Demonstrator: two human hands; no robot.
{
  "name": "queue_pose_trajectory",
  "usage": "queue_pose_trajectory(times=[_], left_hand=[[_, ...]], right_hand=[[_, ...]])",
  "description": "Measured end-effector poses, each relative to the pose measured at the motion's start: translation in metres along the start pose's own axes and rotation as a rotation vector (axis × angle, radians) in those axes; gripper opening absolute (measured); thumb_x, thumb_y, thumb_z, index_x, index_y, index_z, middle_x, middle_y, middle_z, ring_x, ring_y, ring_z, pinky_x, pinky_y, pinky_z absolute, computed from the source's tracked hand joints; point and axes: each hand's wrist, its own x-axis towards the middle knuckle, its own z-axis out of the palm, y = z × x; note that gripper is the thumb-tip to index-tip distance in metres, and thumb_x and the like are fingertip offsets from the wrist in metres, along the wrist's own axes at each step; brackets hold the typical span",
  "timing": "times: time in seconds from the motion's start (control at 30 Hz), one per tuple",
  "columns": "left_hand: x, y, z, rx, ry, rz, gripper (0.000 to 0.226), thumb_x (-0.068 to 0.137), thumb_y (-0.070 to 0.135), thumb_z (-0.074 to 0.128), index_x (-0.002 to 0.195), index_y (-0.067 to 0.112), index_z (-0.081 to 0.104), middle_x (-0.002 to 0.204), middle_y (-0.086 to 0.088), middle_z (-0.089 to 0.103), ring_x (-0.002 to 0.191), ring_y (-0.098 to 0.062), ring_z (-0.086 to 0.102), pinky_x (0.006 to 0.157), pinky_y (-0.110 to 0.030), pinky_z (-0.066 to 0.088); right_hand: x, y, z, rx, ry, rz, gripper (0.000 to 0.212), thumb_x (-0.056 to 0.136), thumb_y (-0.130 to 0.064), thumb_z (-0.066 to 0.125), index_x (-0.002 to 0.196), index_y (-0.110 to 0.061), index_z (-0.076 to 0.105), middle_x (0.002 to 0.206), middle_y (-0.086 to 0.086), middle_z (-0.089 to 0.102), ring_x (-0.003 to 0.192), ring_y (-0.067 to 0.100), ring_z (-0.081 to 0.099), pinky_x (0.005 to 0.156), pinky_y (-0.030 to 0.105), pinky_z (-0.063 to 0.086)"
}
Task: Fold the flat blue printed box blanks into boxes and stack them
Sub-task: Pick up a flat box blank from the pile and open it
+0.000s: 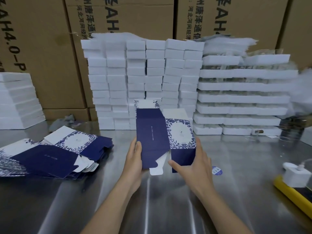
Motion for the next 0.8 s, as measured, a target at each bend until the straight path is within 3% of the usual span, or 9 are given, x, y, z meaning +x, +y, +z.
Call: queue_pose_trajectory(times=[0.17, 0.27, 0.3, 0.37, 0.47, 0.53, 0.6, 0.7, 0.8], left_hand=[[-0.007, 0.012, 0.005, -0.102, -0.083, -0.075, 0.032, 0.112, 0.045, 0.045, 0.138, 0.057, 0.058, 0.139, 0.015, 0.07, 0.121, -0.015, 0.072, 0.075, -0.039, 0.062], [-0.007, 0.017, 0.004, -0.133, -0.151, -0.127, 0.032, 0.106, 0.054, 0.051, 0.137, 0.058, 0.06, 0.141, 0.01, 0.069, 0.124, -0.019, 0.07, 0.075, -0.038, 0.061], [-0.007, 0.018, 0.003, -0.126, -0.163, -0.131, 0.034, 0.103, 0.056, 0.056, 0.137, 0.06, 0.059, 0.141, 0.012, 0.069, 0.126, -0.019, 0.069, 0.078, -0.04, 0.061], [-0.006, 0.017, 0.001, -0.083, -0.167, -0.115, 0.043, 0.094, 0.058, 0.066, 0.135, 0.067, 0.056, 0.138, 0.02, 0.069, 0.129, -0.021, 0.067, 0.093, -0.047, 0.062], [-0.007, 0.015, -0.001, -0.009, -0.163, -0.067, 0.06, 0.088, 0.054, 0.078, 0.134, 0.077, 0.047, 0.135, 0.025, 0.068, 0.134, -0.024, 0.061, 0.114, -0.053, 0.047], [-0.01, 0.017, 0.001, 0.014, -0.157, 0.012, 0.074, 0.079, 0.057, 0.086, 0.136, 0.077, 0.043, 0.143, 0.018, 0.066, 0.133, -0.019, 0.063, 0.116, -0.047, 0.045], [-0.013, 0.019, 0.0, 0.03, -0.139, 0.096, 0.082, 0.069, 0.061, 0.091, 0.138, 0.072, 0.047, 0.148, 0.014, 0.062, 0.132, -0.015, 0.064, 0.116, -0.045, 0.047], [-0.014, 0.021, -0.003, 0.156, -0.092, 0.195, 0.084, 0.065, 0.057, 0.094, 0.137, 0.068, 0.052, 0.142, 0.021, 0.063, 0.124, -0.009, 0.067, 0.109, -0.044, 0.055], [-0.016, 0.018, -0.004, 0.463, -0.016, 0.32, 0.092, 0.066, 0.064, 0.091, 0.144, 0.069, 0.042, 0.141, 0.02, 0.055, 0.123, -0.002, 0.06, 0.107, -0.038, 0.053]], right_hand=[[0.0, 0.002, -0.001, -0.048, 0.034, -0.008, 0.122, 0.064, -0.067, 0.084, 0.161, -0.05, 0.011, 0.157, -0.014, 0.046, 0.132, 0.025, 0.045, 0.111, 0.047, 0.041], [0.0, -0.001, -0.008, 0.299, -0.063, 0.036, 0.107, 0.066, -0.062, 0.081, 0.155, -0.06, 0.022, 0.144, -0.021, 0.055, 0.126, 0.006, 0.055, 0.103, 0.03, 0.047], [-0.001, -0.004, -0.012, 0.467, -0.125, 0.084, 0.104, 0.066, -0.06, 0.081, 0.154, -0.06, 0.026, 0.142, -0.02, 0.057, 0.122, -0.003, 0.058, 0.099, 0.023, 0.048], [0.0, -0.013, -0.021, 0.724, -0.267, 0.205, 0.096, 0.063, -0.059, 0.08, 0.151, -0.053, 0.043, 0.138, -0.015, 0.064, 0.112, -0.009, 0.065, 0.094, 0.022, 0.045], [0.003, -0.014, -0.032, 1.112, -0.534, 0.328, 0.072, 0.057, -0.051, 0.087, 0.122, -0.022, 0.074, 0.116, 0.002, 0.074, 0.091, 0.015, 0.07, 0.087, 0.034, 0.045], [0.001, -0.013, -0.039, 1.271, -0.662, 0.373, 0.065, 0.061, -0.044, 0.088, 0.113, -0.008, 0.074, 0.112, 0.015, 0.067, 0.092, 0.027, 0.064, 0.089, 0.041, 0.051], [0.0, -0.01, -0.045, 1.305, -0.748, 0.356, 0.061, 0.07, -0.044, 0.081, 0.117, -0.007, 0.074, 0.117, 0.017, 0.067, 0.097, 0.031, 0.064, 0.096, 0.044, 0.052], [0.002, -0.011, -0.052, 1.235, -0.81, 0.302, 0.064, 0.09, -0.057, 0.063, 0.139, -0.016, 0.068, 0.142, 0.01, 0.066, 0.12, 0.028, 0.067, 0.103, 0.042, 0.048], [-0.001, -0.019, -0.049, 0.943, -0.675, 0.243, 0.052, 0.1, -0.058, 0.061, 0.141, -0.026, 0.067, 0.142, 0.003, 0.068, 0.131, 0.024, 0.065, 0.11, 0.045, 0.046]])
